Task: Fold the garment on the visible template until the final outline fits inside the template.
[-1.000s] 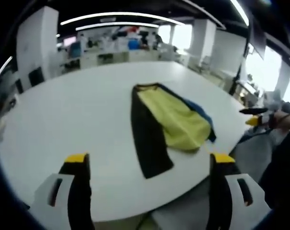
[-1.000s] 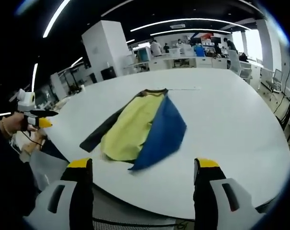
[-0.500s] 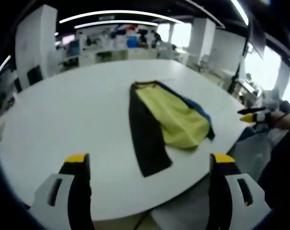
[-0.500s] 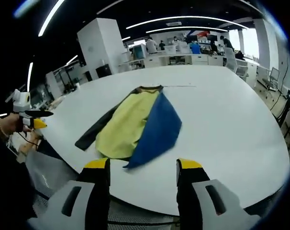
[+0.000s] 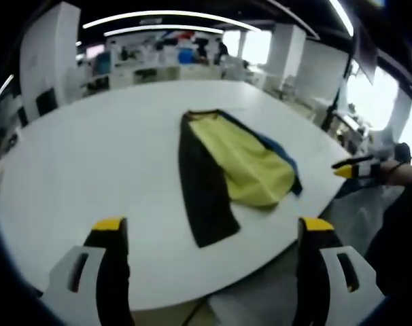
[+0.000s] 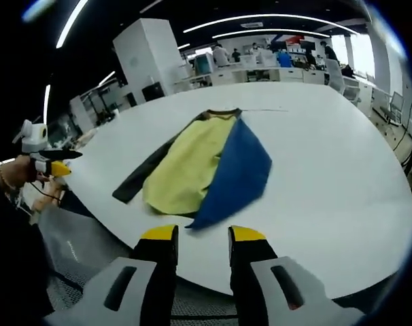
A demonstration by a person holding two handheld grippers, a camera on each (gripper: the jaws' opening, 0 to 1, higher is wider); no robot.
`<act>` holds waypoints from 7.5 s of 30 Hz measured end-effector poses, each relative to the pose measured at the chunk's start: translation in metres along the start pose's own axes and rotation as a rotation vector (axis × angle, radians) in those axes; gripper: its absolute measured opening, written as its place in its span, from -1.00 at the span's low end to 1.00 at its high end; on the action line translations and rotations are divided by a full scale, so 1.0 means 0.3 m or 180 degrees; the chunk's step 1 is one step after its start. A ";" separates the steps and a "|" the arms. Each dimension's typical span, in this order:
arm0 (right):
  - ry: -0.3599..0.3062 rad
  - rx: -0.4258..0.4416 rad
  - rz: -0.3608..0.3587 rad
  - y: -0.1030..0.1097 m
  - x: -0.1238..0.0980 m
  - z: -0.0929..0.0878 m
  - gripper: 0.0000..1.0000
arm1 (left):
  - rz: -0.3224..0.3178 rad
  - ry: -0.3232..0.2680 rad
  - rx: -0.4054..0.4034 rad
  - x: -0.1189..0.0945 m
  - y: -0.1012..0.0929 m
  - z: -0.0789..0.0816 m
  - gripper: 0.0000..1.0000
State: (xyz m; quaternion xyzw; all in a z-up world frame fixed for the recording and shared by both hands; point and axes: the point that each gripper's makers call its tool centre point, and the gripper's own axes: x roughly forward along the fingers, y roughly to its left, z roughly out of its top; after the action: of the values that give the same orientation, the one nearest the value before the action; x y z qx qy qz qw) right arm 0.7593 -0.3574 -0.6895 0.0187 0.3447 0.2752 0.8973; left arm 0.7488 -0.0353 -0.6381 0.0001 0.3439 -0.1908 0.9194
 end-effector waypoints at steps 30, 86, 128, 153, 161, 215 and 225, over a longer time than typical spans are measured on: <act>0.0575 -0.0234 -0.0039 0.024 0.232 -0.061 -0.61 | -0.0028 0.0114 -0.0093 0.021 0.029 -0.048 0.99; 0.0639 -0.0481 -0.0414 -0.107 0.187 -0.012 -0.97 | -0.0112 0.0207 -0.0167 0.074 0.047 -0.054 0.98; 0.1027 -0.1062 -0.0242 -0.504 0.047 0.272 -0.97 | -0.0115 0.0272 -0.0145 0.116 0.028 -0.025 0.99; 0.1311 -0.0817 -0.0647 -0.879 0.063 0.255 -0.97 | -0.0096 0.0381 -0.0128 0.170 0.016 0.001 0.99; 0.1366 -0.0617 -0.0771 -0.975 0.056 0.224 -0.97 | -0.0070 0.0415 -0.0130 0.180 0.016 0.001 0.99; 0.1810 -0.0550 -0.0871 -1.177 0.182 0.139 -0.97 | 0.0010 0.0626 -0.0124 0.232 0.014 -0.024 0.99; 0.1847 -0.0615 -0.0877 -1.190 0.192 0.135 -0.97 | -0.0001 0.0636 -0.0109 0.237 0.018 -0.022 0.99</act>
State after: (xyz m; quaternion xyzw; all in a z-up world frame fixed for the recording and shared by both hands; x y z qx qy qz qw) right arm 0.9916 -0.6245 -0.7733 -0.1923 0.5574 0.1765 0.7881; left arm 0.7955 -0.0542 -0.6889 0.0034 0.4371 -0.1841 0.8804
